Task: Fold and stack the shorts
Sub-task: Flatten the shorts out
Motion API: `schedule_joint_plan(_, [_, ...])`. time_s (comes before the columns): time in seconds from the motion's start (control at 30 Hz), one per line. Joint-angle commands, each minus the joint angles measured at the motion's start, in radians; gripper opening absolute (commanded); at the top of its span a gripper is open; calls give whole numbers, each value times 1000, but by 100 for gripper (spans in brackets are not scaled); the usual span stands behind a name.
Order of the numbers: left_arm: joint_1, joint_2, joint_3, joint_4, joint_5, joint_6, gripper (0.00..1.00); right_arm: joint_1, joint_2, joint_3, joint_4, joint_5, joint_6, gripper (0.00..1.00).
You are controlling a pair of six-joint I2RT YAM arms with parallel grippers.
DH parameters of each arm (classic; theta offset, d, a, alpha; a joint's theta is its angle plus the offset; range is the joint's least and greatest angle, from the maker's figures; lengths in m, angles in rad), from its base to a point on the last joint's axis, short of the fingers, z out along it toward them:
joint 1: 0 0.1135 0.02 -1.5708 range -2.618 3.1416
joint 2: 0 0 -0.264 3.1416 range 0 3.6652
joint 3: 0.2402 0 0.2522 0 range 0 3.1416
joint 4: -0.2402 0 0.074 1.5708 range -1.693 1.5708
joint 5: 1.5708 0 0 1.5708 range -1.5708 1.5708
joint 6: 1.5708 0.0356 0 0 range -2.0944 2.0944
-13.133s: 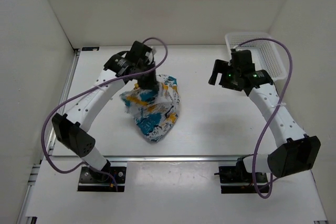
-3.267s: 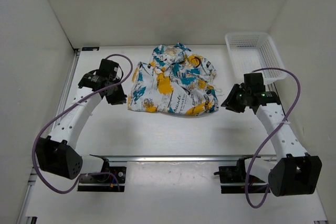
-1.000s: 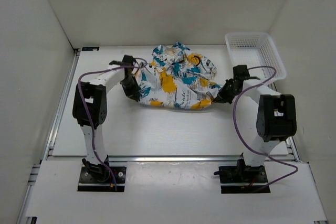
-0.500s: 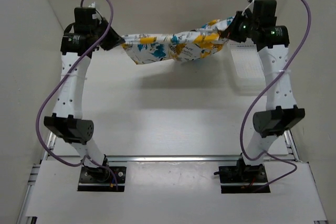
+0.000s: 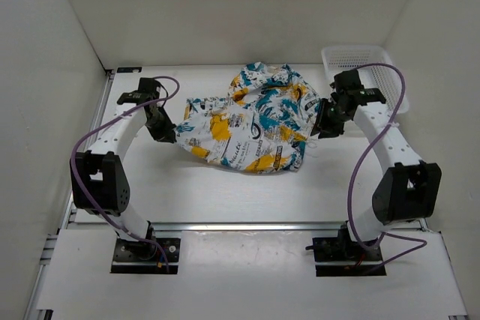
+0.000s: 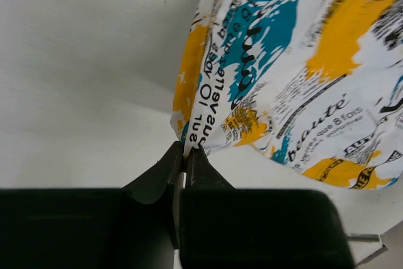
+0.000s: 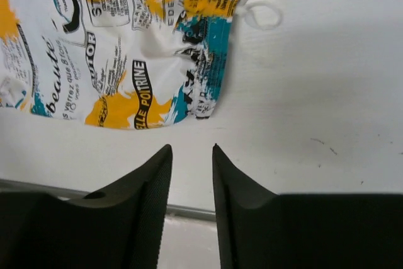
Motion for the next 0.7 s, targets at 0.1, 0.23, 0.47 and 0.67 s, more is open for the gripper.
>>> schedule_joint_plan(0.1, [2,-50,54,50,-35,24,10,-2,-193,-207,95,-20,84,35])
schedule_joint_plan(0.23, [2,-41,54,50,-35,24,10,-2,-246,-466,297,-214,220,58])
schedule_joint_plan(0.47, [2,-32,54,50,-35,33,10,-2,-214,-661,543,-275,369,58])
schedule_joint_plan(0.67, [2,-23,76,50,-17,33,10,63,-29,-556,586,-163,326,67])
